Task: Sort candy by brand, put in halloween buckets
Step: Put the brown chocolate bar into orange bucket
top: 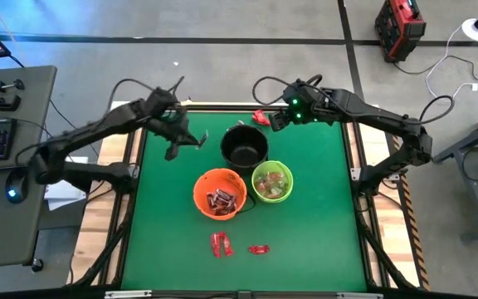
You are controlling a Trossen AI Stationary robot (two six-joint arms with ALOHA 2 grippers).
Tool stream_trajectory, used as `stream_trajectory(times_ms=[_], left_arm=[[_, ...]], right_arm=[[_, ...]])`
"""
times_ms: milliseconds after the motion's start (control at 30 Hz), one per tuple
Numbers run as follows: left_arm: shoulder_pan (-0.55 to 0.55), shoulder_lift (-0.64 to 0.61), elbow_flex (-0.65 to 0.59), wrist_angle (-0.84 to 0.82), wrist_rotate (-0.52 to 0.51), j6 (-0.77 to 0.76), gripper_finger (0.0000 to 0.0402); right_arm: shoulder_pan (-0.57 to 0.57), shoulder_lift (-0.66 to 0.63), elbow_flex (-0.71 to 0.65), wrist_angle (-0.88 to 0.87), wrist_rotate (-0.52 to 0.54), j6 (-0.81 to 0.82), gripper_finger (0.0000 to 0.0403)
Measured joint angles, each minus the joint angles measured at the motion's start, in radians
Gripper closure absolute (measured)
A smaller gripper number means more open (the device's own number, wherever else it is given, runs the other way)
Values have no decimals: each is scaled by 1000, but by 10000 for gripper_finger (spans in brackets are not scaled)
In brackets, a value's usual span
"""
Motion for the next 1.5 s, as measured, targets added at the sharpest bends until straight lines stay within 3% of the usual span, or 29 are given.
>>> stream_trajectory(times_ms=[133,300,433,567,667,867,1000,1100,1200,1333,1400,1500], left_arm=[[-113,-75,1,17,2,147,401],[-261,-19,1,57,-3,161,401],[-389,75,0,97,-84,93,401],[-494,144,0,107,-231,37,400],[-540,181,25,99,-366,-89,385],[-548,221,121,11,-360,-204,311],[-482,199,211,-65,-474,-163,261],[-331,169,219,-6,-482,-158,235],[-120,171,179,93,-352,-134,219],[139,243,64,406,-145,-149,211],[192,327,44,509,-113,-168,211],[199,475,52,543,-109,-59,211]], right_arm=[[-27,0,0,17,-6,-34,183],[-45,0,0,17,-18,-139,183],[-45,0,0,3,-44,-238,183],[-45,0,0,-24,-103,-322,183],[-45,0,0,-52,-110,-346,183],[-45,0,0,-83,-154,-358,183],[-45,0,0,-87,-156,-354,183],[-45,0,0,-86,-157,-330,183],[-45,0,0,-86,-158,-290,183],[-45,0,0,-79,-159,-208,183],[-45,0,0,-72,-159,-160,183],[-45,0,0,-58,-159,-80,183]])
